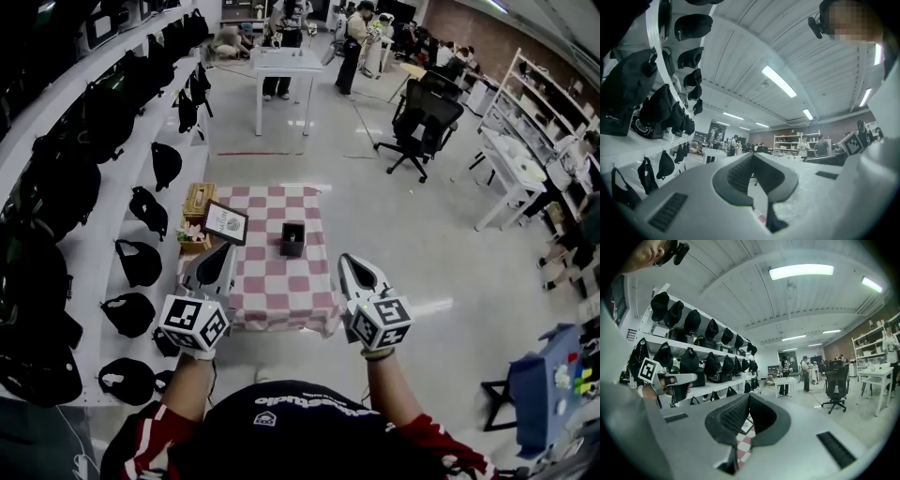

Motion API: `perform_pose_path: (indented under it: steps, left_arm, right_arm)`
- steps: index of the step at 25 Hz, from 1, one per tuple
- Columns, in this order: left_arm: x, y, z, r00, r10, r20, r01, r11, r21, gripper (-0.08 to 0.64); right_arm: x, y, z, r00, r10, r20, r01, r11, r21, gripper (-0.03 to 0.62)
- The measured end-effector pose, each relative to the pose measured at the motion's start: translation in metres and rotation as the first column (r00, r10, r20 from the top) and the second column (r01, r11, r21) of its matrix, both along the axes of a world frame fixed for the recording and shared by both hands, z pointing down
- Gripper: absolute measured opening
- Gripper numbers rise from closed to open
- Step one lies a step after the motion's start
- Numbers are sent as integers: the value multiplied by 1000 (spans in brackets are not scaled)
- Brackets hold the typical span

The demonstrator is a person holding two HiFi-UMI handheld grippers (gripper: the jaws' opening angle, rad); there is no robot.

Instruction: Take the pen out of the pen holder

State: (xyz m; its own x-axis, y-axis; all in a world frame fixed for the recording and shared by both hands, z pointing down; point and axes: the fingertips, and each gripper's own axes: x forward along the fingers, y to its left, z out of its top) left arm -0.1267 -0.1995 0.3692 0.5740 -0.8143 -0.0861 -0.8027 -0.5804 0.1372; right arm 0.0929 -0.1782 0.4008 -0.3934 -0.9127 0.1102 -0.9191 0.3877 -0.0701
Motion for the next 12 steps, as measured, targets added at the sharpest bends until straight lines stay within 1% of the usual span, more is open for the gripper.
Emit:
perform_pose_path:
  steps: [12]
  left_arm:
    - [-12,-38,8,998,56,-9,-56,998,-16,6]
  right_arm:
    - [-22,-36,4,999,35,-7,-35,999,-16,3]
